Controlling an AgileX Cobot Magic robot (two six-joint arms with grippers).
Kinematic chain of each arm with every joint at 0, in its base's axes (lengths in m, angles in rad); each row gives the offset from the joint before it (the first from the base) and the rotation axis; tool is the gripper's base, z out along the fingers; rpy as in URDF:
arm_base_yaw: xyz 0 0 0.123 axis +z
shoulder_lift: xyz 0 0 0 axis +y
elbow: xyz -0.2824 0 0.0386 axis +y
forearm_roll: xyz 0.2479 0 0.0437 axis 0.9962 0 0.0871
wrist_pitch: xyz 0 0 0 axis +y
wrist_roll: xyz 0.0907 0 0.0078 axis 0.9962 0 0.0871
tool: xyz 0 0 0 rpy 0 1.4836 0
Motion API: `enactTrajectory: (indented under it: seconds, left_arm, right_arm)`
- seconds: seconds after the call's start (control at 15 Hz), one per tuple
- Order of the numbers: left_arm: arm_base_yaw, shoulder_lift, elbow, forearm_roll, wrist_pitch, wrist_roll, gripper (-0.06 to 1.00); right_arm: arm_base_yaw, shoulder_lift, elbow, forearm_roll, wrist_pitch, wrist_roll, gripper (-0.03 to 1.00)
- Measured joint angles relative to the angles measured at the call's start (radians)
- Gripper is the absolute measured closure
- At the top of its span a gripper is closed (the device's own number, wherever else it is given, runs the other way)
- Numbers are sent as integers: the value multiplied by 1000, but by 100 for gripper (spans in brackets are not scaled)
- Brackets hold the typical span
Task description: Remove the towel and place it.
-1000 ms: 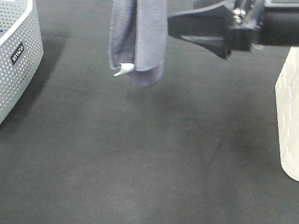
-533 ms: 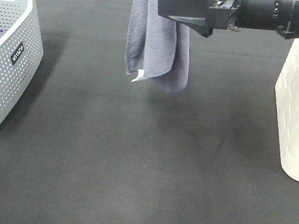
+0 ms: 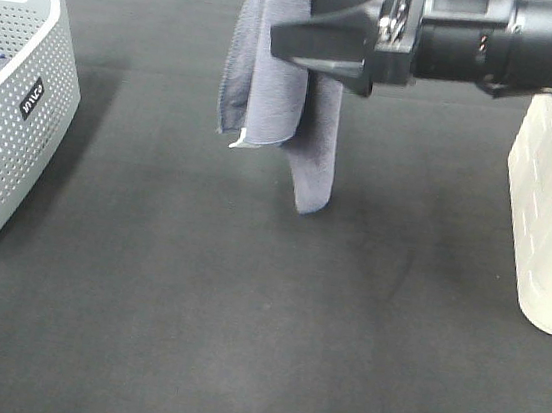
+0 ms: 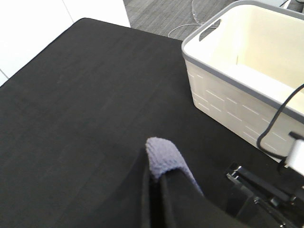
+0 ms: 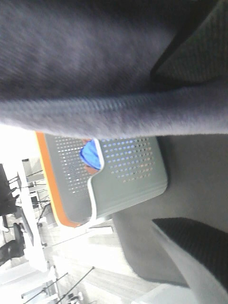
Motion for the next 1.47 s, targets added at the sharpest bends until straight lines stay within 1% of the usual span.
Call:
enactTrajectory:
  seconds: [0.07, 0.2, 0.4, 0.53, 0.67, 0.87, 0.93, 1.0, 1.07, 1.13, 1.27, 1.33, 1.4, 1.47]
  left_arm:
    - [0, 0, 0, -5, 0, 10, 94]
    - [0, 0, 0, -16, -1, 31, 94]
    - [0, 0, 0, -22, -2, 44, 94]
    - [0, 0, 0, -23, -2, 59, 94]
    - [0, 0, 0, -24, -2, 65, 94]
    - [0, 0, 0, -24, -2, 69, 94]
    - [0, 0, 0, -24, -2, 70, 94]
    - [0, 0, 0, -24, -2, 71, 94]
    - [0, 0, 0, -24, -2, 71, 94]
    - [0, 0, 0, -24, -2, 73, 94]
    - [0, 0, 0, -24, -2, 73, 94]
    - [0, 0, 0, -24, -2, 73, 94]
    - [0, 0, 0, -24, -2, 73, 94]
    - [0, 0, 0, -24, 2, 76, 94]
  right_arm:
    - [0, 19, -1, -1, 1, -28, 27]
    - [0, 64, -20, -1, 0, -49, 28]
    - [0, 95, -31, -2, 11, -48, 29]
    - [0, 97, -32, -2, 31, -42, 37]
    - [0, 115, -32, -1, 33, -68, 45]
    - [0, 134, -32, -3, 17, -76, 52]
    - [0, 134, -32, -24, 17, -68, 54]
    - [0, 134, -32, -94, 11, -18, 59]
    - [0, 134, -32, -94, 11, -18, 59]
    - [0, 134, -32, -119, 2, 0, 61]
    - [0, 134, -32, -134, -10, 10, 63]
    - [0, 134, -32, -139, -10, 22, 66]
    - [0, 134, -32, -165, -10, 58, 71]
    - [0, 125, -32, -209, -9, 120, 85]
